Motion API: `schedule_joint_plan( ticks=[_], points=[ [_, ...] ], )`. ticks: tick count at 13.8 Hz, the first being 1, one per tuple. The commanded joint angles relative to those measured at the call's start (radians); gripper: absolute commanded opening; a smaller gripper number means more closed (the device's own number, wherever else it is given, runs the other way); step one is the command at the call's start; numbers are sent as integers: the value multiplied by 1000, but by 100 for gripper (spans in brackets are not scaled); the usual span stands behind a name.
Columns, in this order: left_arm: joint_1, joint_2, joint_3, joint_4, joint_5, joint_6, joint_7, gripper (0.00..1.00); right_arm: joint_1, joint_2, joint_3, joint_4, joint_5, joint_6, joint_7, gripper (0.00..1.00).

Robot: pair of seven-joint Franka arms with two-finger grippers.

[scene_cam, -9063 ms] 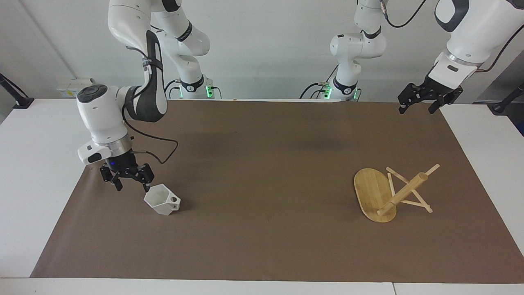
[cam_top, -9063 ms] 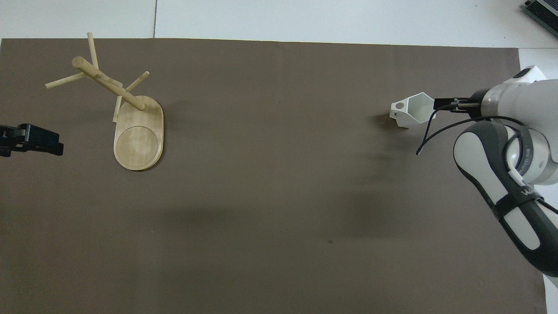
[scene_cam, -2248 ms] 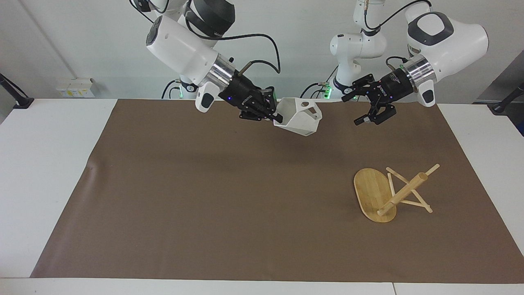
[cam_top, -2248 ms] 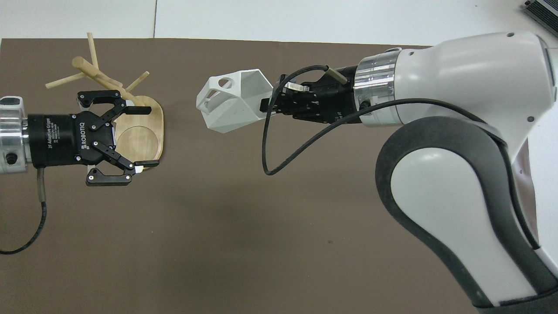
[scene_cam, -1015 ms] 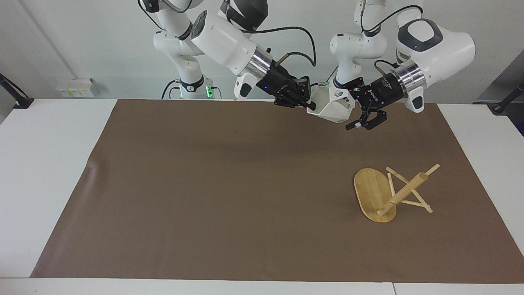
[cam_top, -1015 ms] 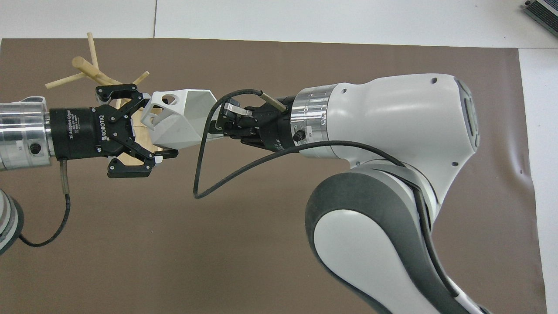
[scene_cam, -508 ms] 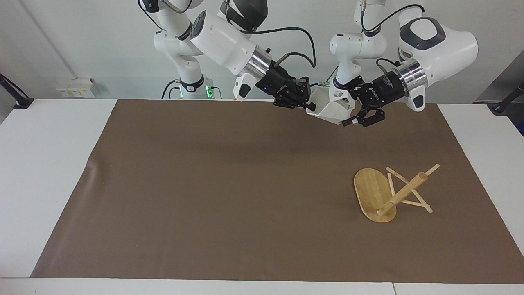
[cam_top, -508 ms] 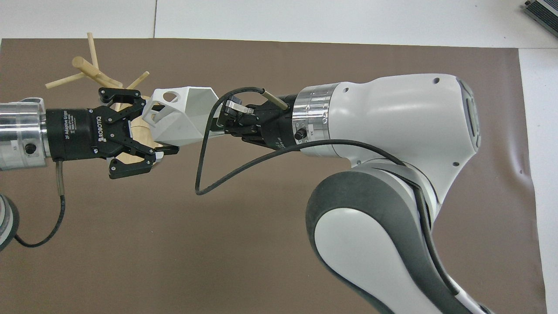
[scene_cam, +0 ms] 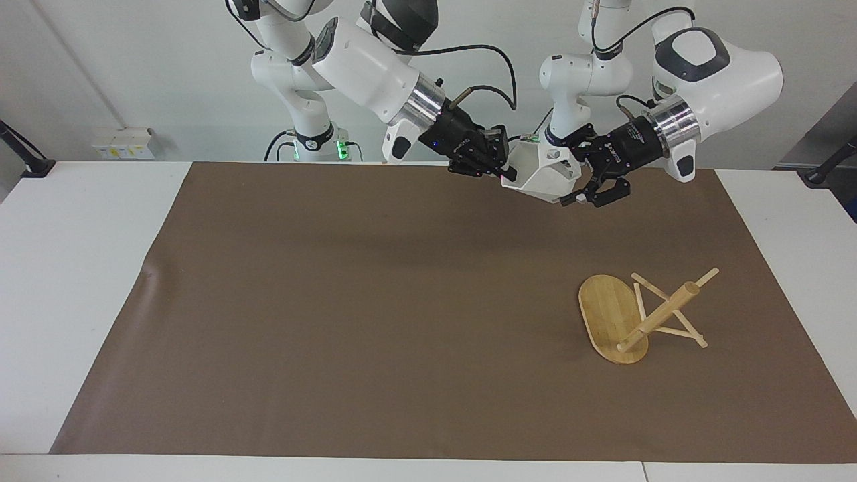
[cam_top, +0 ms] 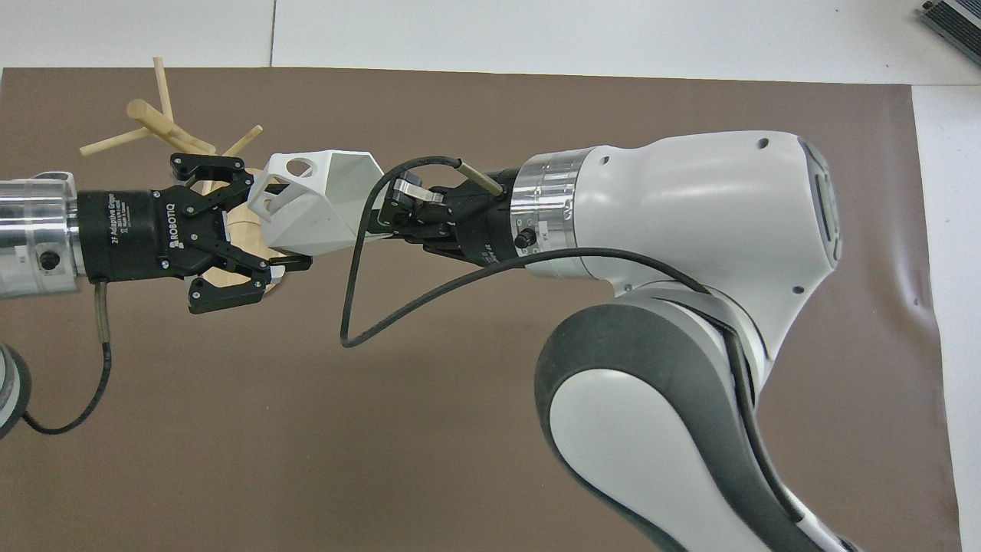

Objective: Hang cup on rack
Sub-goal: 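Open the right gripper and withdraw it while the left gripper holds the cup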

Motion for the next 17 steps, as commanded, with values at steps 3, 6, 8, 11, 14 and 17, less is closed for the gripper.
schedule_joint_plan(
  ticks=[3, 6, 8, 11, 14, 17],
  points=[
    [24, 2, 2, 16, -5, -2, -26, 0, -9, -11, 13, -15, 6, -10, -5, 74],
    [24, -1, 5, 12, 23, -6, -29, 0, -12, -16, 11, -34, -34, -10, -15, 98],
    [25, -4, 5, 4, 40, -3, -33, 0, -15, -24, 7, -51, -37, -10, -16, 100],
    [28, -7, 5, -13, 113, 0, -56, 0, -18, -28, 5, -57, -37, -11, -15, 100],
    [51, -7, 5, -19, 138, 11, -91, 0, -19, -31, -6, -61, -38, -11, -16, 100],
    [74, -9, 5, -36, 147, 35, -116, 0, -24, -31, -28, -66, -167, -11, -19, 100]
  ],
)
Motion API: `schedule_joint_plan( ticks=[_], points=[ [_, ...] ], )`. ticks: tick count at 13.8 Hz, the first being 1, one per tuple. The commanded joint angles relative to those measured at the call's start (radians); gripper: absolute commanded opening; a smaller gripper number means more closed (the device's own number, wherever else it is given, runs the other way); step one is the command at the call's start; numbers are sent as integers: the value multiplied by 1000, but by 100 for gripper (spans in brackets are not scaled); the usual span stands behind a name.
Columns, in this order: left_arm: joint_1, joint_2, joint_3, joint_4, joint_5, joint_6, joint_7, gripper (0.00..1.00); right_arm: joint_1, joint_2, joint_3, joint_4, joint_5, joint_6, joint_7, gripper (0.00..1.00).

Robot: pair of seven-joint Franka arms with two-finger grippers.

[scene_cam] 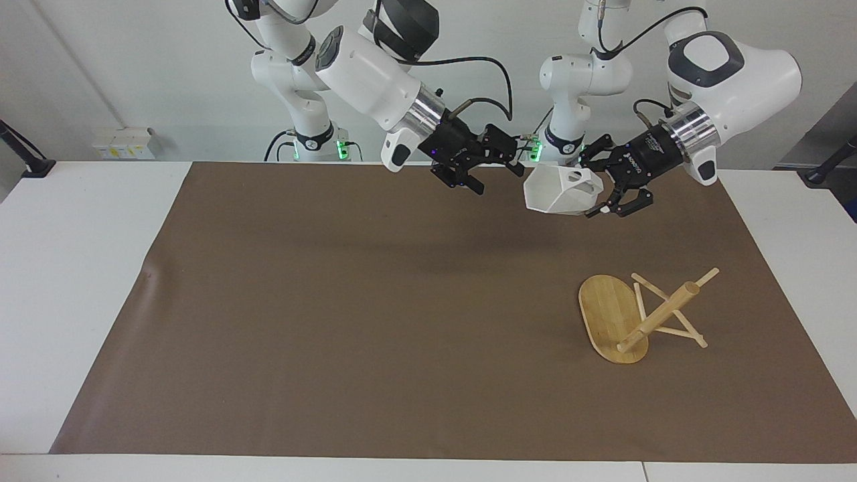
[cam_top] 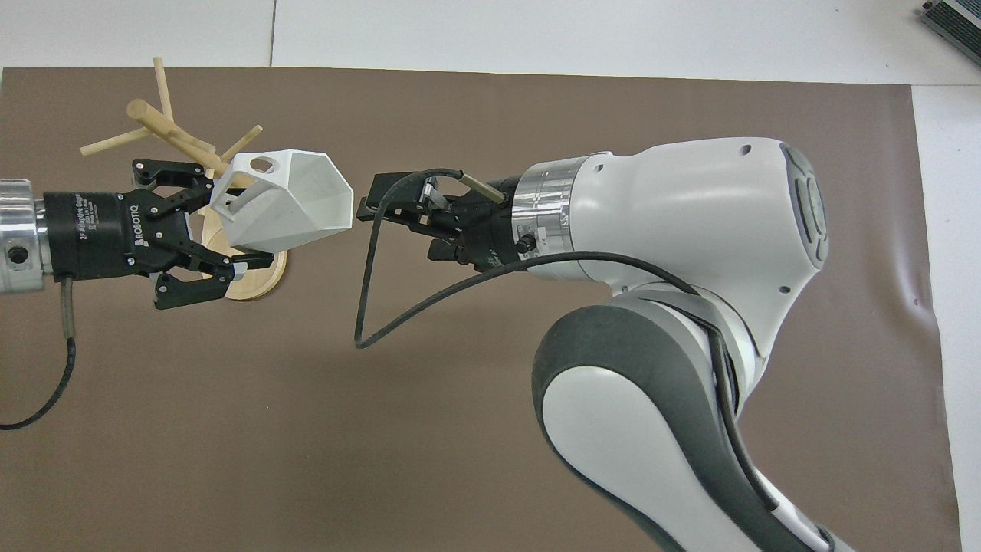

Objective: Hang cup on rack
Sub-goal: 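Open the right gripper and withdraw it while the left gripper holds the cup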

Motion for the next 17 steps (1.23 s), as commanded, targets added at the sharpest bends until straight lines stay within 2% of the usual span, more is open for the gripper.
schedule_joint_plan(
  ticks=[1, 3, 5, 8, 11, 15, 17],
  points=[
    [20, -26, -6, -51, 37, 64, -61, 0, -20, -29, -26, -29, -170, -7, -18, 100],
    [7, -40, -9, -108, 46, 173, -136, 0, -20, -29, -60, -30, -339, -7, -63, 100],
    [-12, -45, -24, -156, 46, 287, -211, 0, -22, -29, -111, -31, -416, -9, -113, 100],
    [-48, -36, -27, -217, 46, 422, -219, 0, -22, -35, -227, -32, -421, -10, -207, 100],
    [-56, -22, -29, -253, 45, 517, -210, 0, -23, -47, -313, -56, -421, -10, -426, 100],
    [-56, 0, -29, -256, 45, 554, -215, 0, -29, -56, -428, -60, -421, -64, -740, 100],
    [-68, 9, -30, -263, 45, 618, -225, 0, -31, -61, -482, -60, -421, -110, -848, 100]
  ],
)
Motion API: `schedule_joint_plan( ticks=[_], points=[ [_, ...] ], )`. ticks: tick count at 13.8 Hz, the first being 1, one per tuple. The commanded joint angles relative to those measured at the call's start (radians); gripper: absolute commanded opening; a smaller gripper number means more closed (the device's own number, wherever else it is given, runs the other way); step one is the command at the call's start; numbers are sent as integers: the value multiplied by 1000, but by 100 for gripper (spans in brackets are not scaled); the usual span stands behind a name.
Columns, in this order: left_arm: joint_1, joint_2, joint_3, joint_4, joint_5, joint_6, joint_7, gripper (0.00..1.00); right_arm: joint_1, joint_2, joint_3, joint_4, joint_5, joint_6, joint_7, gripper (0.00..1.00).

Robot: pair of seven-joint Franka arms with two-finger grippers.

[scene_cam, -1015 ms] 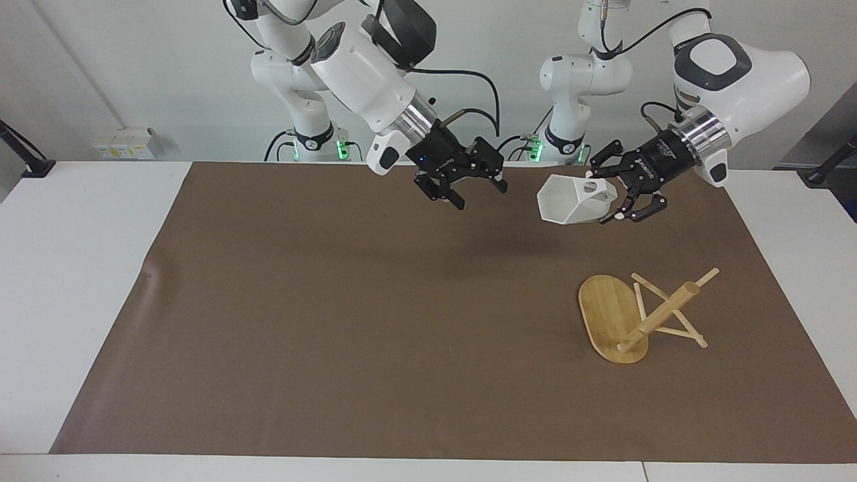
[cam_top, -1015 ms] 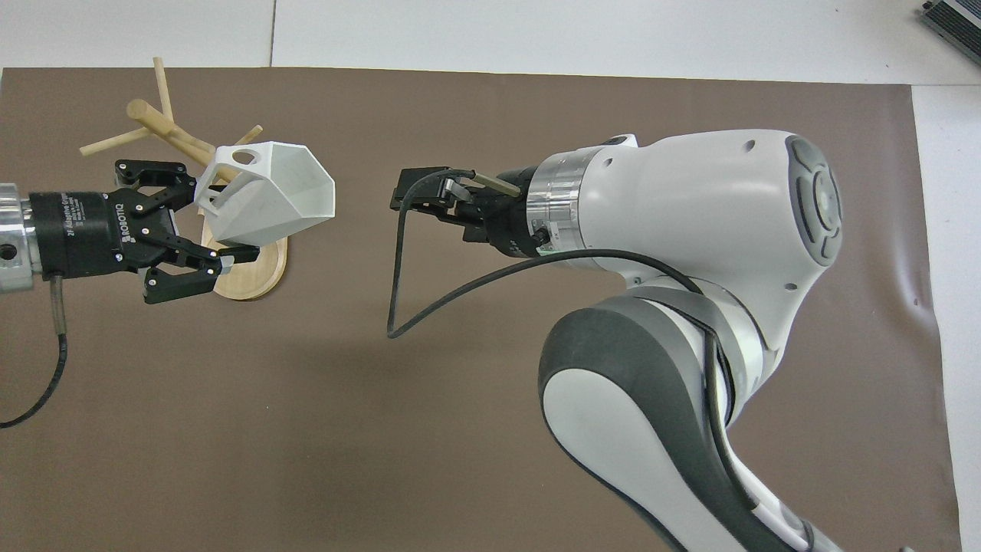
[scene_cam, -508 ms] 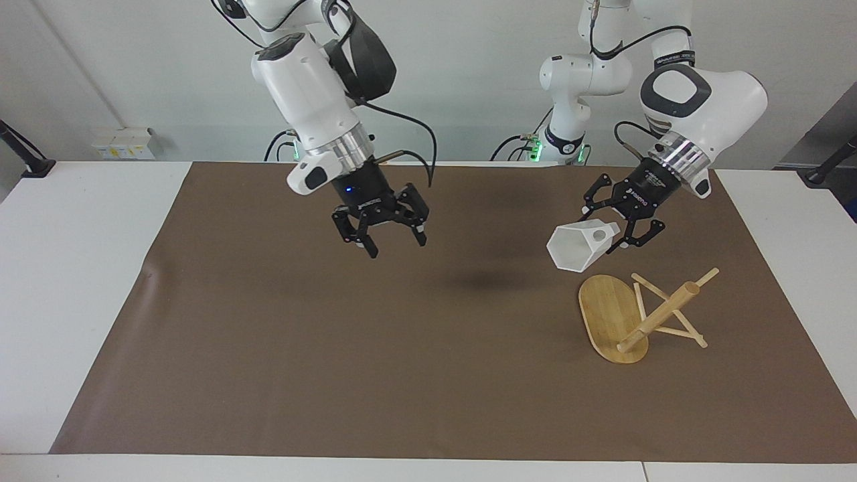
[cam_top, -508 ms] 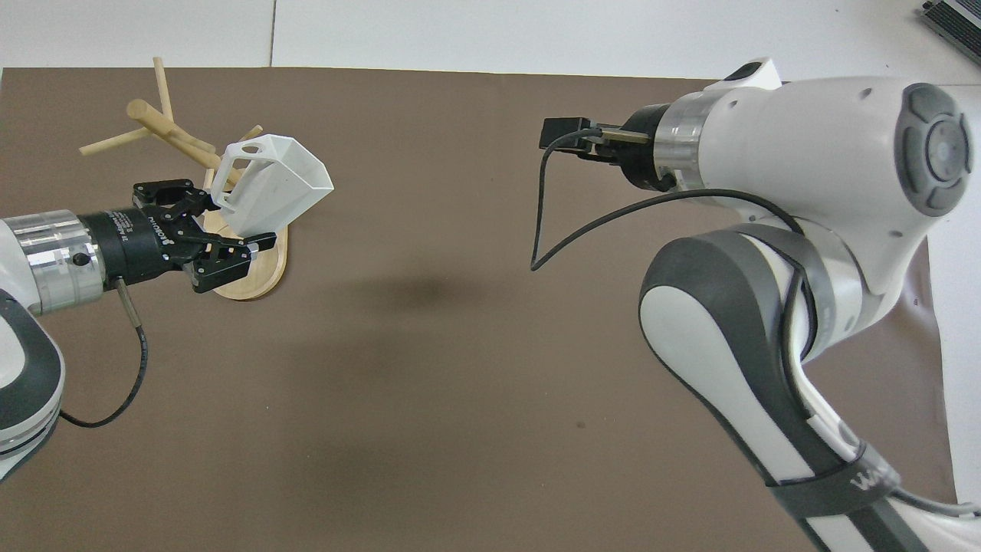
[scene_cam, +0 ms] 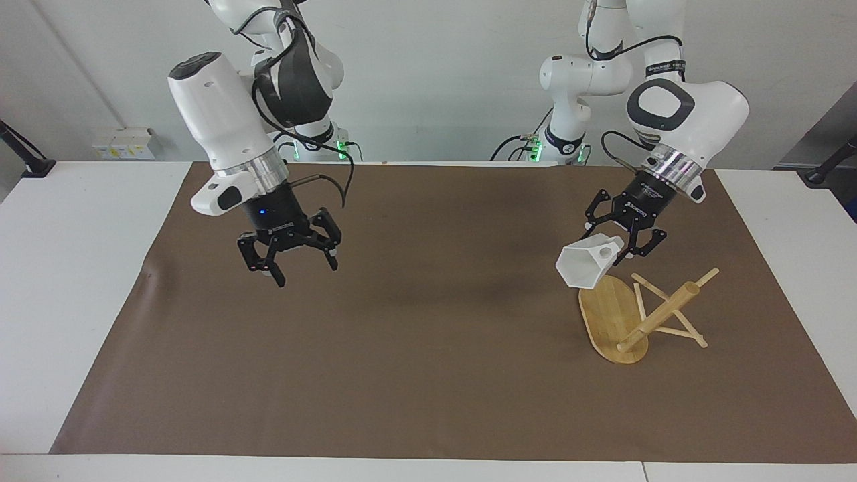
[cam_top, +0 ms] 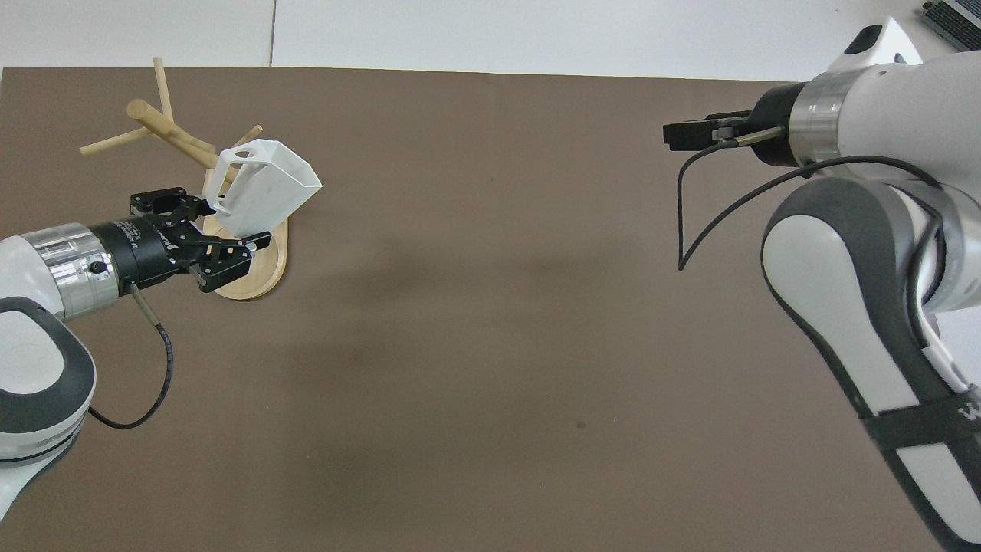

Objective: Hang cup on rack
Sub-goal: 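Open the right gripper and withdraw it while the left gripper holds the cup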

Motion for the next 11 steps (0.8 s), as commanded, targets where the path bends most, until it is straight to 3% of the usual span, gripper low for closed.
schedule_joint_plan(
  ticks=[1, 6, 11],
  points=[
    [-37, 14, 5, -24, 13, 98, -49, 0, -6, -36, -60, -33, -15, -62, -134, 100],
    [-41, 36, 5, -24, 13, 153, -82, 0, -6, -64, -192, -24, -30, -247, -264, 100],
    [-42, 48, 5, -21, 12, 212, -120, 0, -6, -107, -203, -14, -240, -372, -268, 100]
  ],
)
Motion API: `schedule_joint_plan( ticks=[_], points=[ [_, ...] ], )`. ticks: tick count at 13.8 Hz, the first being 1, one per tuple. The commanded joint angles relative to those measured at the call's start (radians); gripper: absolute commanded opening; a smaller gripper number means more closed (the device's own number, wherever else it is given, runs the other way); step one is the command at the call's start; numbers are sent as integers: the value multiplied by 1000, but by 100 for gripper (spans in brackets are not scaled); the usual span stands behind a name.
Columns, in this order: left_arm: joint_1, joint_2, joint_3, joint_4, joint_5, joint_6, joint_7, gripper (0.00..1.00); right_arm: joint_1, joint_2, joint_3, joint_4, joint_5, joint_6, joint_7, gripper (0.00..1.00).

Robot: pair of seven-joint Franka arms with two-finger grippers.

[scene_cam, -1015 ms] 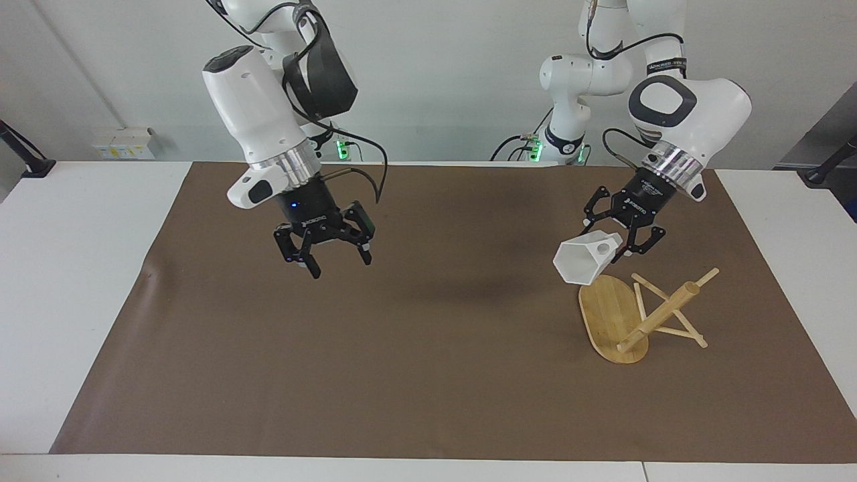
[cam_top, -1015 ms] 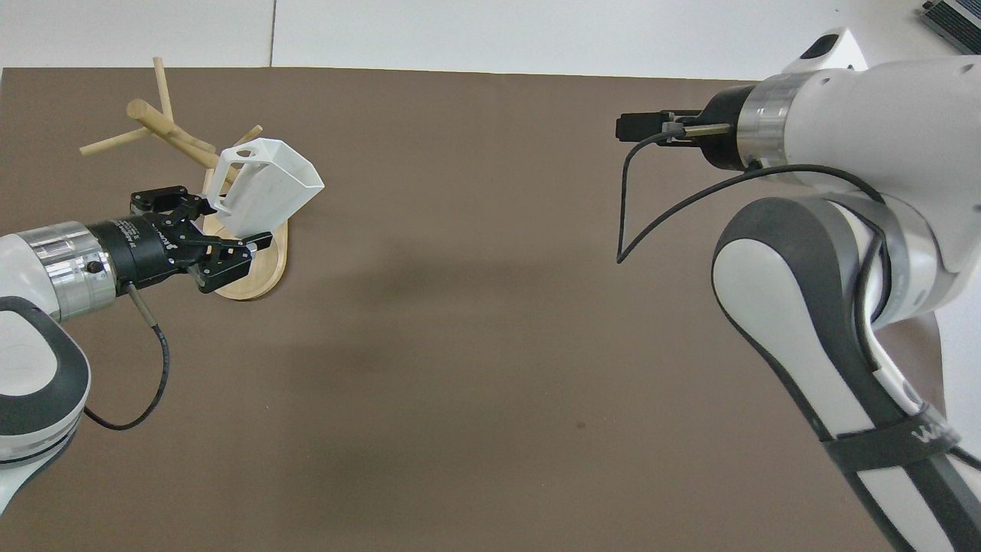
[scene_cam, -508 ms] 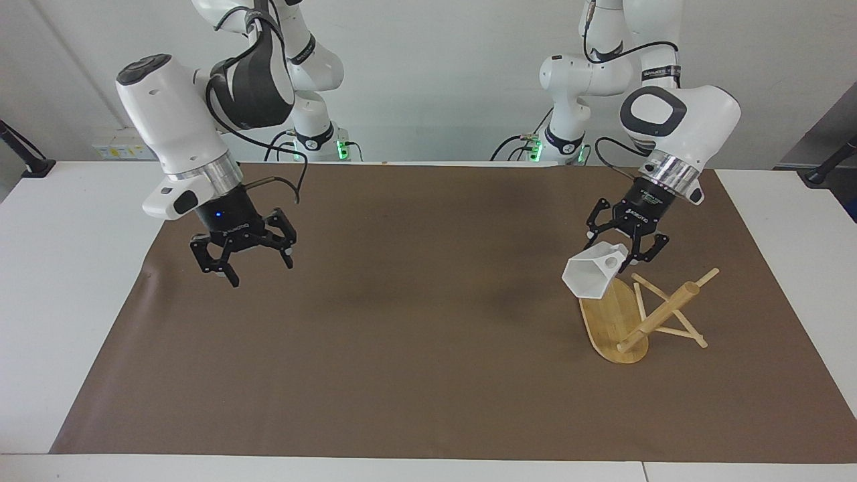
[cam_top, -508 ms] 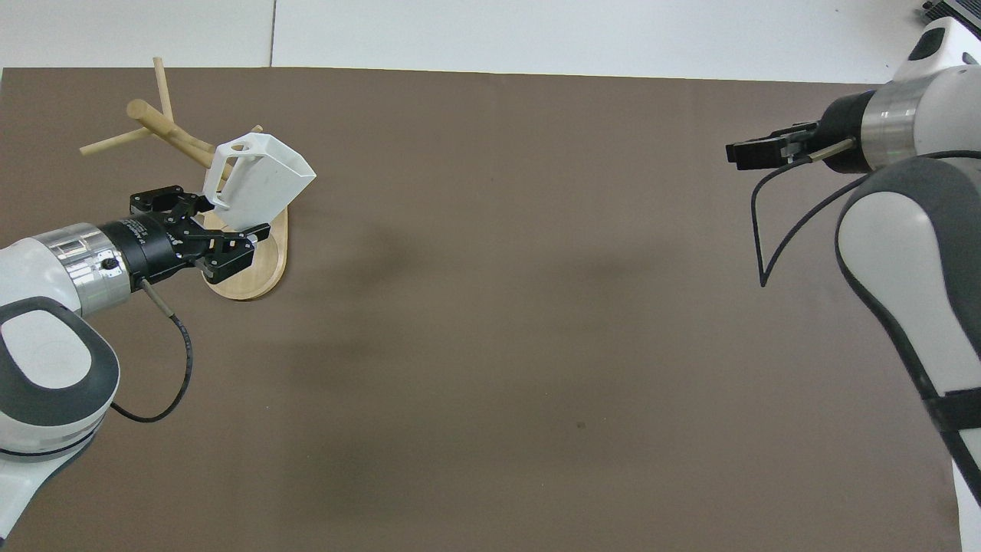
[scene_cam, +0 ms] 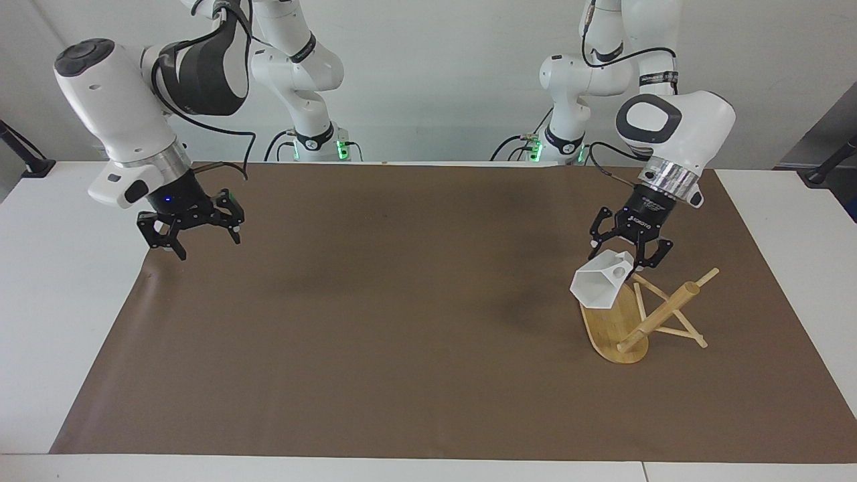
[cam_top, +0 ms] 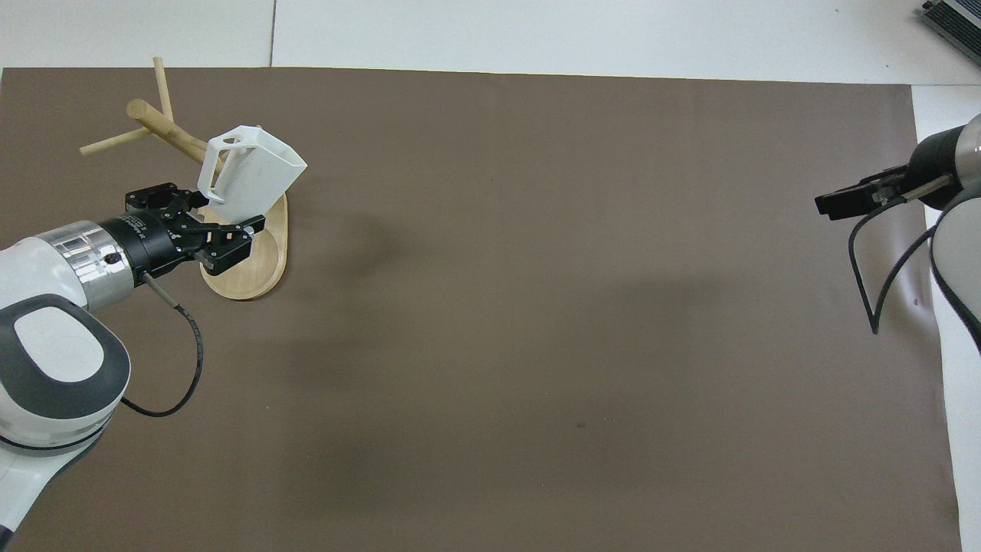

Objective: Hang cup on rack
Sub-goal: 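Open the right gripper and withdraw it while the left gripper holds the cup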

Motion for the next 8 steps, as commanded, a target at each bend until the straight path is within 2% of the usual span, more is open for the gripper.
schedule_joint_plan(
  ticks=[1, 3, 6, 8],
  points=[
    [-20, 3, 8, -8, 12, 54, -46, 0, -4, -33, 7, -15, -69, -47, -4, 100],
    [-20, 5, 8, -10, 10, 56, -46, 0, -4, -47, 5, -13, -69, -106, 33, 100],
    [-20, 19, 8, -5, 10, 66, -86, 0, -4, -82, 7, -4, -69, -215, 248, 100],
    [-20, 28, 8, -5, 12, 92, -101, 0, -3, -93, 11, 2, -68, -240, 333, 100]
  ],
)
